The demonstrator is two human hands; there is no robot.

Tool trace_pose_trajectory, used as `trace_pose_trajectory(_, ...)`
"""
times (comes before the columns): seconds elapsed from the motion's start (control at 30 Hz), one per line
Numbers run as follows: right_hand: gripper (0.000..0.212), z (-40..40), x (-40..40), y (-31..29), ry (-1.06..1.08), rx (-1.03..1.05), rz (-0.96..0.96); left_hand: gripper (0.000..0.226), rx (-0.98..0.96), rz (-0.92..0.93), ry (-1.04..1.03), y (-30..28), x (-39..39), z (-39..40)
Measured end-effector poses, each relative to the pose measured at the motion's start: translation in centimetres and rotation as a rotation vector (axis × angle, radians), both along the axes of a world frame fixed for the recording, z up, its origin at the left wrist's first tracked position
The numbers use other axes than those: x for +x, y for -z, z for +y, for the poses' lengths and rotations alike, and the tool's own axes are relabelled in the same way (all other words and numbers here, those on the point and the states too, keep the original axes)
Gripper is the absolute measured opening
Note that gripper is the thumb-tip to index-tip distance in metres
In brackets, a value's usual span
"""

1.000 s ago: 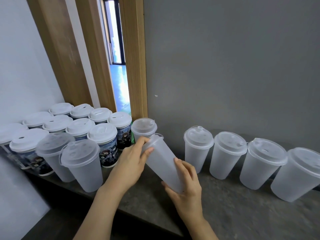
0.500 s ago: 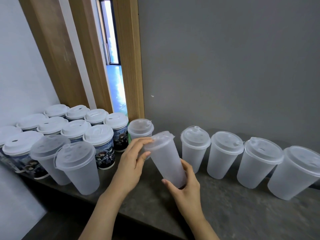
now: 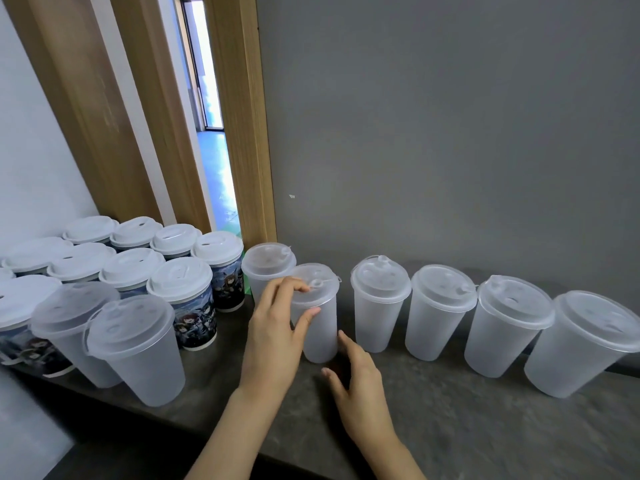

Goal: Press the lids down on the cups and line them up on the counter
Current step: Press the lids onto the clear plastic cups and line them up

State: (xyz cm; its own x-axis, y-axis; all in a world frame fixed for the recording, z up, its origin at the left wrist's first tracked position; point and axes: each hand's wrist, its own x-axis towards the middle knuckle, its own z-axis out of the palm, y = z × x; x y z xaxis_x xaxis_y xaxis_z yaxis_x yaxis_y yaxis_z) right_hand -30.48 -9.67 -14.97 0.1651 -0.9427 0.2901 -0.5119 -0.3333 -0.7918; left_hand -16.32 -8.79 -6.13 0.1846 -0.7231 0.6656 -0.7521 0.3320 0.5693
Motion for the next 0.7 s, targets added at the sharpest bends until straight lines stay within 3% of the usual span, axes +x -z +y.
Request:
trace_pose_trajectory(0.13, 0.059, 0.1, 0.0, -0.1, 0.013, -0.004, 0.035, 0.029, 0.041, -0.097, -0.025, -0.3, -1.3, -1.5)
trace_pose_trajectory(0.53, 0.032, 0.0, -0.2, -0.3, -0.007, 0.023, 0.081, 0.047, 0.053, -0.08, -0.028, 0.5, -1.8, -2.7)
trace_pose_trajectory(0.7, 0.031, -0.1, -0.2, -0.2, 0.006, 0.031, 0.054, 0.059, -0.089, -0.032, -0.127, -0.3, 0.0, -1.4)
